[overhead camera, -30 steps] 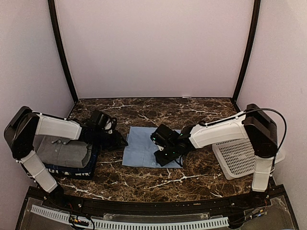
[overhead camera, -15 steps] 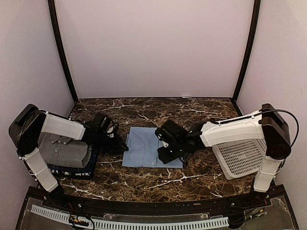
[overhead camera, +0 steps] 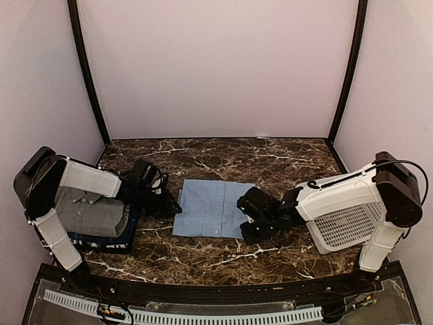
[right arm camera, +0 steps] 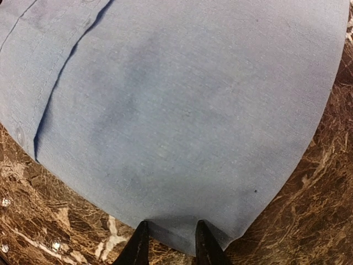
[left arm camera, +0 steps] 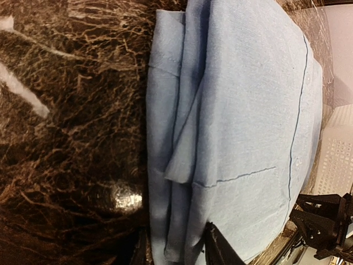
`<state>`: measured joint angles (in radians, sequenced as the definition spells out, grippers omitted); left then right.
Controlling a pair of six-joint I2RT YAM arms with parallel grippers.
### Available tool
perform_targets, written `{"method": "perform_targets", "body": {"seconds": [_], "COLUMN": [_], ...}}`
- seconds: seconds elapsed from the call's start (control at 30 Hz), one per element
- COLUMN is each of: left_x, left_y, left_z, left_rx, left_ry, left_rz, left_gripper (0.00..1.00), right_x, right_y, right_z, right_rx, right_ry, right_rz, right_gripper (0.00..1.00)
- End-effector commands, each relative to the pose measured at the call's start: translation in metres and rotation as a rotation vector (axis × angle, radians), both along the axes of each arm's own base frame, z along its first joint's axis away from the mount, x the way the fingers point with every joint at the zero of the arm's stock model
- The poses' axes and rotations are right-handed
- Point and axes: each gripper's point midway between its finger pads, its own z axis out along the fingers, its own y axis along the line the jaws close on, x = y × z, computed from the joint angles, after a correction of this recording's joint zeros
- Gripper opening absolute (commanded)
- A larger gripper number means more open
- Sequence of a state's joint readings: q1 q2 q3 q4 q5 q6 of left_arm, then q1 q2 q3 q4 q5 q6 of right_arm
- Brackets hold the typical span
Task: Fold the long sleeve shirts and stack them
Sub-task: Smooth out the square-folded shirt at the center of the board, then pick up the square-folded shirt from the center of the board.
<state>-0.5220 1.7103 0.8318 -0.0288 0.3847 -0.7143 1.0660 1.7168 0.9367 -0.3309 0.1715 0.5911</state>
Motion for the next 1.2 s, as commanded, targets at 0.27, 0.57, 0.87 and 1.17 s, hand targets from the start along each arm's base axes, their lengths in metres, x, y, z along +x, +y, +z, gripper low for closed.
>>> {"method": "perform_targets", "body": {"seconds": [0.27, 0.57, 0.87, 1.17], "left_x": [-0.028, -0.018, -0.008, -0.016], "left_y": [0.002, -0.005, 0.006, 0.016], "left_z": [-0.033, -0.009, 0.034, 0.065], "left_rx": [0.049, -0.015, -0.03, -0.013], "left_ry": [0.113, 0.065, -0.025, -0.049], "left_rz": [0.006, 0.035, 0.046, -0.025], "left_gripper": [0.21, 0.0, 0.0, 0.0], "right_x": [-0.005, 0.009, 0.036, 0.062], "right_y": [0.0, 0.009, -0.002, 0.012], "right_z": [0.007, 0.049, 0.081, 0.076], "right_rx": [0.07, 0.144, 0.217, 0.216], "right_ry": [0.022, -0.053, -0.111, -0.123], "right_rz": [-0.036, -0.058, -0.125, -0.113], "right_gripper": [0.27, 0.36, 0.36, 0.28]}}
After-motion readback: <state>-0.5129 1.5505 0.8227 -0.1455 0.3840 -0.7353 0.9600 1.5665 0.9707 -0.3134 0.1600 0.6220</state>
